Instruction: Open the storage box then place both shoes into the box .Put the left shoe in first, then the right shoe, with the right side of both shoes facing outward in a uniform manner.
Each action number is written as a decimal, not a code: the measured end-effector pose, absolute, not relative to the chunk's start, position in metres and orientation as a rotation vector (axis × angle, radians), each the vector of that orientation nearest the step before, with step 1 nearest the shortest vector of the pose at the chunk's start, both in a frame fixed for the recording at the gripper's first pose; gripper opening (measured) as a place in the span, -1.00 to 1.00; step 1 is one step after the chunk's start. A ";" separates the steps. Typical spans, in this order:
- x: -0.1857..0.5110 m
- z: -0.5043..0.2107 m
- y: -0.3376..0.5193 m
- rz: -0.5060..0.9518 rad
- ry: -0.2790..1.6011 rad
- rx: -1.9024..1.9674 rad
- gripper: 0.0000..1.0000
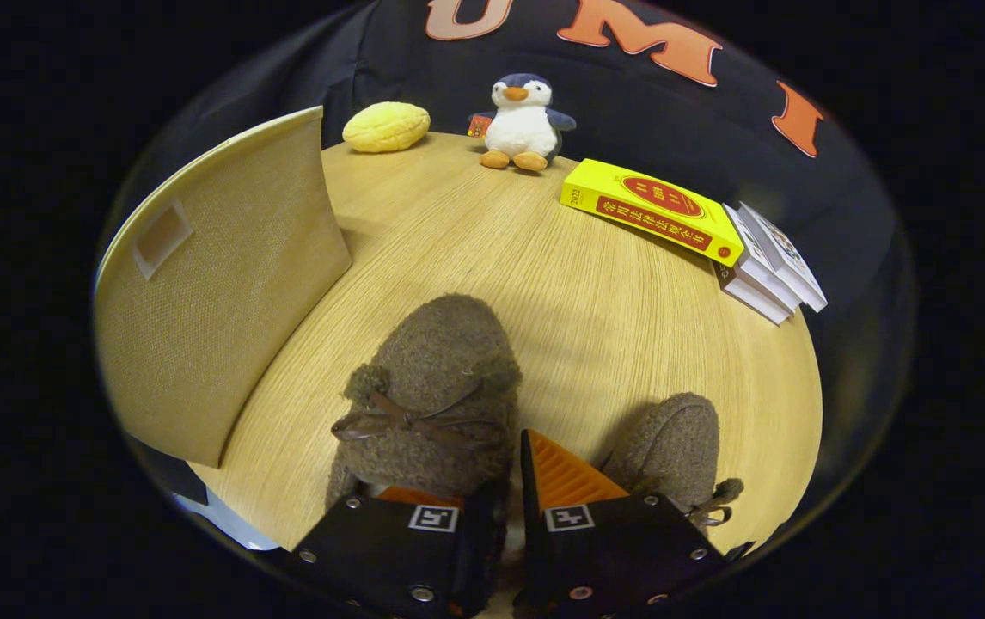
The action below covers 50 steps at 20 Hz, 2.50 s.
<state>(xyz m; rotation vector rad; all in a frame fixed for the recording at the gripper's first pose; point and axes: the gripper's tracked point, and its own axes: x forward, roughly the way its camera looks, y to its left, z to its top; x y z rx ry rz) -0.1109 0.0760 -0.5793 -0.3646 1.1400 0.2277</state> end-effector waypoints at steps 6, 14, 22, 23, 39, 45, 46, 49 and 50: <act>-0.112 -0.571 0.085 0.229 1.159 -0.269 -0.93; -0.096 -0.474 0.122 0.177 1.116 -0.038 -0.94; -0.068 -0.365 0.227 0.304 1.005 0.126 -0.94; -0.067 -0.363 0.240 0.315 1.006 0.125 -0.95; -0.088 -0.472 0.361 0.319 1.301 -0.074 -0.94; -0.104 -0.518 0.373 0.268 1.415 -0.200 -0.93; -0.105 -0.525 0.373 0.240 1.429 -0.200 -0.93; -0.110 -0.543 0.376 0.205 1.476 -0.177 -0.92; -0.116 -0.546 0.378 0.214 1.509 -0.154 -0.90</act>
